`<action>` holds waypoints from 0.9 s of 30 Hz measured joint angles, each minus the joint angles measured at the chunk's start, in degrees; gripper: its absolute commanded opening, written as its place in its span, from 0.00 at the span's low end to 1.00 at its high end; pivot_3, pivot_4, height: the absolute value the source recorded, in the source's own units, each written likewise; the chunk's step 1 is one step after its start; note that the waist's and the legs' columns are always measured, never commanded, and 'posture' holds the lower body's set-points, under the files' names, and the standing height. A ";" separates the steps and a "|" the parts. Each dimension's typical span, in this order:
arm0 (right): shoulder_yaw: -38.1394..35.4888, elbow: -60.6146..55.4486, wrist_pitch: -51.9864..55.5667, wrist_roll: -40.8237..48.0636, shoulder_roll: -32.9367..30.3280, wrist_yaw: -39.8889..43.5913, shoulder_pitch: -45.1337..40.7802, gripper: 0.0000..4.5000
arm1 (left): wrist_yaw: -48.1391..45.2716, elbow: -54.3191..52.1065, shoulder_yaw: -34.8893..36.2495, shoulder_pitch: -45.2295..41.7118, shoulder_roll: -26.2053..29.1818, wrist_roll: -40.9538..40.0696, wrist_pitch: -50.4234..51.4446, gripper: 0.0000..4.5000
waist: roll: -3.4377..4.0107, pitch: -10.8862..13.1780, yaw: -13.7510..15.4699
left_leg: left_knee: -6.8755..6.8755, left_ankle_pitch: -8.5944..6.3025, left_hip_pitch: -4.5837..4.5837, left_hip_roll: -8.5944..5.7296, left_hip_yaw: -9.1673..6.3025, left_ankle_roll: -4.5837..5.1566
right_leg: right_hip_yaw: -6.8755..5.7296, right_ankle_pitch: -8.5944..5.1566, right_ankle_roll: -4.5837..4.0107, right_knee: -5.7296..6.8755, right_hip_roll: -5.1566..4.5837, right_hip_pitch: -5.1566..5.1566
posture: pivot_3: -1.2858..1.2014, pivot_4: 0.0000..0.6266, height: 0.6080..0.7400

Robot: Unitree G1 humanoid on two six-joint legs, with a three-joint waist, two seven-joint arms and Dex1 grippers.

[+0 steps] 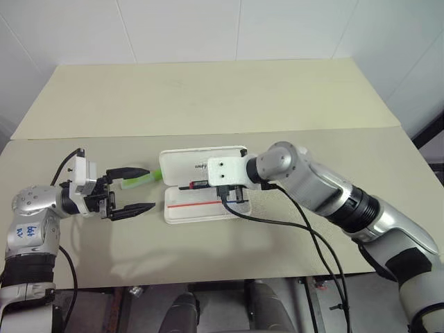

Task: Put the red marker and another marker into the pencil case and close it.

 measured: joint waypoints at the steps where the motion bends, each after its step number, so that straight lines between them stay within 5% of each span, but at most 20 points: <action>1: 0.00 0.87 -0.47 -0.84 0.86 0.20 0.00 0.12 | 0.33 -0.28 0.14 0.16 0.00 -0.01 0.16 1.00 | 0.00 0.00 -0.02 | 0.00 0.00 0.00 0.00 -0.01 0.00 | 0.00 0.00 0.00 0.01 0.00 0.00 | 0.52 0.24 1.00; 7: -0.30 2.95 -1.76 -3.36 4.51 1.60 0.00 0.12 | 1.19 -1.56 0.50 0.21 0.00 -0.04 0.76 1.00 | 0.00 0.00 -0.14 | -0.01 0.00 0.01 0.00 -0.02 0.00 | 0.00 0.00 -0.01 0.02 0.00 0.00 | 0.52 0.24 1.00; 18: -2.95 4.03 0.77 -4.04 7.56 2.70 0.02 0.97 | 2.11 -1.65 0.52 0.19 -0.03 -0.04 1.22 1.00 | 0.00 0.00 -0.73 | -0.01 0.00 0.01 -0.01 -0.03 0.00 | 0.00 -0.01 -0.01 0.02 -0.01 0.00 | 0.52 0.24 1.00; 27: -11.85 -11.24 7.97 5.79 1.73 11.10 5.25 0.99 | 6.44 -3.53 0.57 0.21 -1.37 0.32 0.90 1.00 | 0.00 0.00 -0.78 | -0.02 -0.01 -0.01 -0.01 -0.05 -0.01 | -0.02 -0.01 -0.01 -0.05 -0.03 0.02 | 0.52 0.24 1.00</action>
